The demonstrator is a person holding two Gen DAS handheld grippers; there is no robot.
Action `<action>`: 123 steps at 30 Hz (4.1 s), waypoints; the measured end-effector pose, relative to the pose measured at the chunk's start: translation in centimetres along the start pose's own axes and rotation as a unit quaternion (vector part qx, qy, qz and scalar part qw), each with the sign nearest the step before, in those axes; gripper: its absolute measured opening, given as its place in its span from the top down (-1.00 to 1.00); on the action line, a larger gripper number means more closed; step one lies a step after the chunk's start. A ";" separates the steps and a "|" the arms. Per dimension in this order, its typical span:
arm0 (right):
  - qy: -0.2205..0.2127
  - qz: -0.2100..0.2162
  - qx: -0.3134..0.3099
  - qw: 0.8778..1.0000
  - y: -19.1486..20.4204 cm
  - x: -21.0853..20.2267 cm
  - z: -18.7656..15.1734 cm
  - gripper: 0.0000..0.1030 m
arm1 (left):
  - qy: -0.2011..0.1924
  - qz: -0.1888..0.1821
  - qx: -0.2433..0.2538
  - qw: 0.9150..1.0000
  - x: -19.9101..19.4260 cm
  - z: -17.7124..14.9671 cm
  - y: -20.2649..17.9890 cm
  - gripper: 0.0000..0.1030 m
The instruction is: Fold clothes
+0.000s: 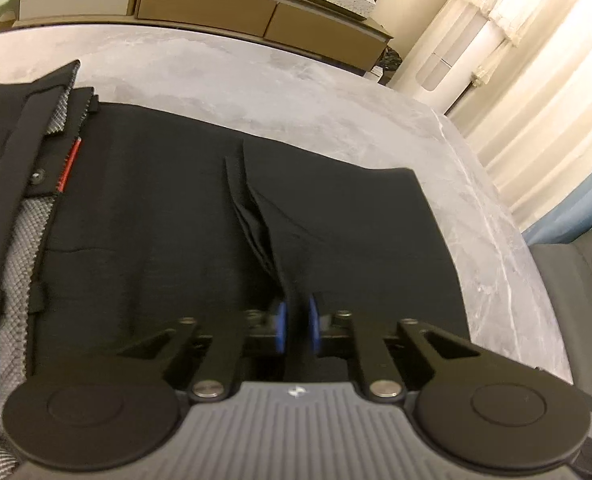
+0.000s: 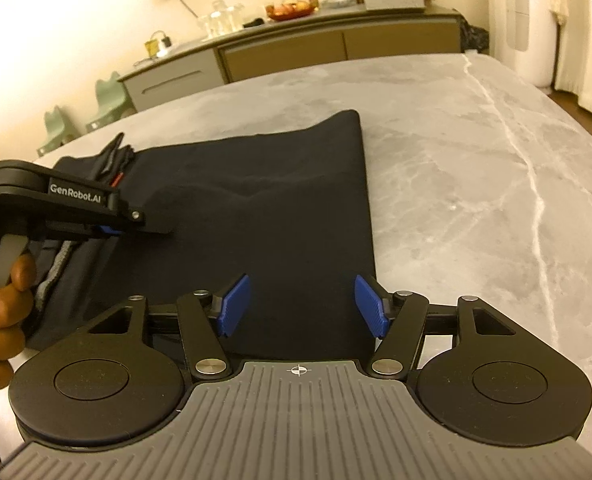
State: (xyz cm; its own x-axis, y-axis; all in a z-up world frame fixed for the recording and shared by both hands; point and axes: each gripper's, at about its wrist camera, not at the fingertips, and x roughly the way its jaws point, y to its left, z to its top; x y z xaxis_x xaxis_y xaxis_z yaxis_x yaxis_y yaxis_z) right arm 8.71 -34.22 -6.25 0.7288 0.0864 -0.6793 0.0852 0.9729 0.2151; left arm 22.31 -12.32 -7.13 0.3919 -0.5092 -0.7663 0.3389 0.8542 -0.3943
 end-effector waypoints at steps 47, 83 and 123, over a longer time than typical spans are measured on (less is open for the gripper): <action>-0.146 -0.039 -0.208 0.966 6.1 -5.7 -1.5 0.92 | 0.001 -0.074 0.100 0.992 -1.7 3.2 -6.4 0.86; -0.010 0.006 -0.114 0.993 9.7 0.3 -2.3 0.26 | 0.015 -0.008 0.019 1.000 -4.3 -1.7 7.5 0.67; -0.111 0.013 -0.321 0.941 27.8 -1.7 -3.9 0.91 | -0.062 -0.007 0.087 0.994 -16.3 7.2 13.8 0.74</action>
State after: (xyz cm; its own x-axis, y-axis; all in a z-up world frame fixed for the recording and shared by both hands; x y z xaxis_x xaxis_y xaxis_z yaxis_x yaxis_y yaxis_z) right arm 7.22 -6.47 -1.87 0.8552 0.1349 -0.5004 -0.3103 0.9066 -0.2860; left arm 26.80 7.03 3.51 0.4851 -0.5390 -0.6886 0.4835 0.8215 -0.3024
